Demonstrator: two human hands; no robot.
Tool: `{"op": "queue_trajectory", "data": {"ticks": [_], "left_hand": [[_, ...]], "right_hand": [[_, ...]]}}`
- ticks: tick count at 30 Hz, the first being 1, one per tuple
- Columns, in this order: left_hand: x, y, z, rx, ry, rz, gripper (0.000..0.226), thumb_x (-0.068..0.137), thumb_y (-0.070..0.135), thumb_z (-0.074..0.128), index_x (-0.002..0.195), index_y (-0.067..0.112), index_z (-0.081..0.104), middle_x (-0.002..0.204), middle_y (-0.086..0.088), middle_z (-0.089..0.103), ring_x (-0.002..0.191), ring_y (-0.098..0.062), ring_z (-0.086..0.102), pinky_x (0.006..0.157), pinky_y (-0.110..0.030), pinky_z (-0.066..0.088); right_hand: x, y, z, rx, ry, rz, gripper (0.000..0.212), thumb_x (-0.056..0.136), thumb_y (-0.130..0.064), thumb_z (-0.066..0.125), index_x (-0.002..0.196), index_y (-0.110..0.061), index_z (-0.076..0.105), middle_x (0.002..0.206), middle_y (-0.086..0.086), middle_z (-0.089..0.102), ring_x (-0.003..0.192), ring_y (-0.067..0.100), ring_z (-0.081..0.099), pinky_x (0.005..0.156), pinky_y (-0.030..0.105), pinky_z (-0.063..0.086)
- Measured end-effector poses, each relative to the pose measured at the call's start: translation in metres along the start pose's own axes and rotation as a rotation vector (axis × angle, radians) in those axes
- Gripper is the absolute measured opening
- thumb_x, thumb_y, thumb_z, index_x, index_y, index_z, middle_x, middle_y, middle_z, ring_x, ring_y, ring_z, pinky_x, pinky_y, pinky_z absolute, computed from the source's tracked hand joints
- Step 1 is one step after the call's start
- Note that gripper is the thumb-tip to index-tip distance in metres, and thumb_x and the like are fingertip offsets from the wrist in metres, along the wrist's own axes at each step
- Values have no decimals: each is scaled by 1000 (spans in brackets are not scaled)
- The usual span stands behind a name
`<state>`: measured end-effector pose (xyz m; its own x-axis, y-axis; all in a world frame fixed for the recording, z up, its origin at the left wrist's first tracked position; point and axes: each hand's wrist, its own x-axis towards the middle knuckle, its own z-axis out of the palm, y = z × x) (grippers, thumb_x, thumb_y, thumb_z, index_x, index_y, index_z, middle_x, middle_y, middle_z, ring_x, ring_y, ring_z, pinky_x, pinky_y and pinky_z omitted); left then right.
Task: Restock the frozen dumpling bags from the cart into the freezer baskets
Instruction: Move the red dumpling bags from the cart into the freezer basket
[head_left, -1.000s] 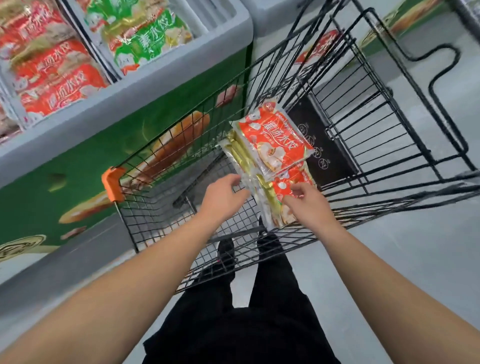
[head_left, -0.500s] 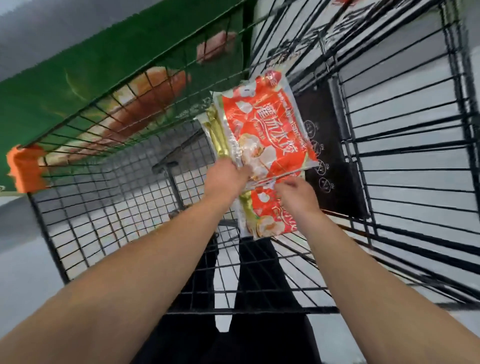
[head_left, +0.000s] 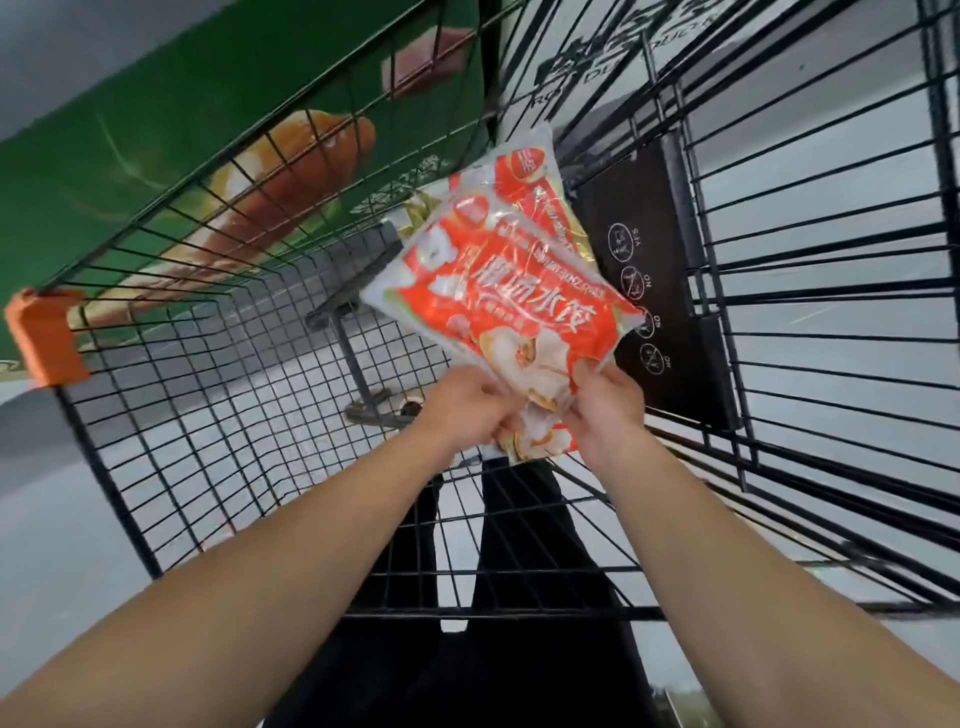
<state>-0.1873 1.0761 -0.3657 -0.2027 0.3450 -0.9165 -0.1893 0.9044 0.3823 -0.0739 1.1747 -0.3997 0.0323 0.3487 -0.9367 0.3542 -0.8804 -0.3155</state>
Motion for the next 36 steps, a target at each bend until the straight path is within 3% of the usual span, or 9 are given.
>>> {"op": "queue_trajectory", "data": {"ticks": [3, 6, 8, 11, 19, 27, 32, 34, 36], "left_hand": [[-6, -10, -2, 261, 18, -19, 45, 90, 43, 65, 60, 10, 67, 54, 1, 65, 52, -14, 59, 61, -28, 53], [6, -17, -28, 238, 506, 52, 33, 90, 43, 62, 74, 15, 68, 74, 4, 66, 72, -14, 61, 61, -25, 44], [24, -19, -47, 190, 640, 81, 23, 93, 36, 58, 99, 16, 68, 104, -1, 68, 98, -20, 62, 81, -26, 47], [53, -20, -66, -68, 389, -42, 33, 99, 35, 52, 119, 14, 65, 123, -4, 66, 113, -24, 63, 102, -42, 49], [22, -50, -64, -573, 220, -59, 17, 98, 15, 62, 106, 2, 69, 102, -16, 76, 89, -28, 75, 74, -43, 63], [-88, -100, -110, -732, 314, 108, 15, 100, 13, 58, 88, 10, 68, 80, -4, 76, 62, -12, 73, 50, -26, 56], [-178, -138, -154, -822, 409, 258, 18, 102, 18, 55, 99, 7, 69, 94, -9, 78, 78, -20, 76, 67, -36, 61], [-209, -154, -163, -871, 467, 294, 19, 102, 18, 55, 102, 6, 69, 96, -10, 78, 83, -23, 76, 74, -41, 62], [-234, -171, -167, -928, 523, 312, 21, 100, 21, 59, 106, 4, 69, 101, -12, 77, 91, -29, 75, 85, -51, 59]], "right_hand": [[0, 14, -17, -198, 118, -19, 17, 91, -24, 63, 77, -21, 73, 89, 4, 77, 85, 24, 73, 85, 49, 59], [7, 15, -24, -199, 196, -4, 22, 94, -17, 60, 74, -18, 69, 87, 4, 75, 86, 25, 71, 87, 45, 59], [15, 17, -28, -198, 198, -9, 21, 93, -19, 61, 74, -17, 69, 86, 2, 74, 88, 25, 71, 89, 46, 58], [19, 20, -32, -200, 176, -13, 18, 90, -20, 62, 76, -17, 72, 88, 2, 76, 88, 25, 73, 88, 47, 59], [-8, 8, -33, -241, 193, -192, 19, 94, -15, 65, 78, -25, 70, 88, -2, 74, 91, 20, 71, 86, 37, 58], [-115, 18, 7, -409, 31, -466, 23, 93, -15, 62, 75, -23, 74, 93, 1, 76, 93, 19, 70, 90, 41, 57], [-206, 35, 42, -366, -63, -616, 17, 94, -14, 64, 82, -24, 72, 80, -12, 63, 92, 18, 64, 101, 41, 49], [-235, 40, 53, -346, -126, -702, 15, 96, -10, 62, 107, -11, 72, 87, -7, 64, 85, 4, 58, 95, 36, 48], [-256, 45, 64, -365, -165, -755, 13, 96, -10, 62, 106, -10, 70, 89, -8, 65, 78, 0, 56, 87, 32, 48]]}}
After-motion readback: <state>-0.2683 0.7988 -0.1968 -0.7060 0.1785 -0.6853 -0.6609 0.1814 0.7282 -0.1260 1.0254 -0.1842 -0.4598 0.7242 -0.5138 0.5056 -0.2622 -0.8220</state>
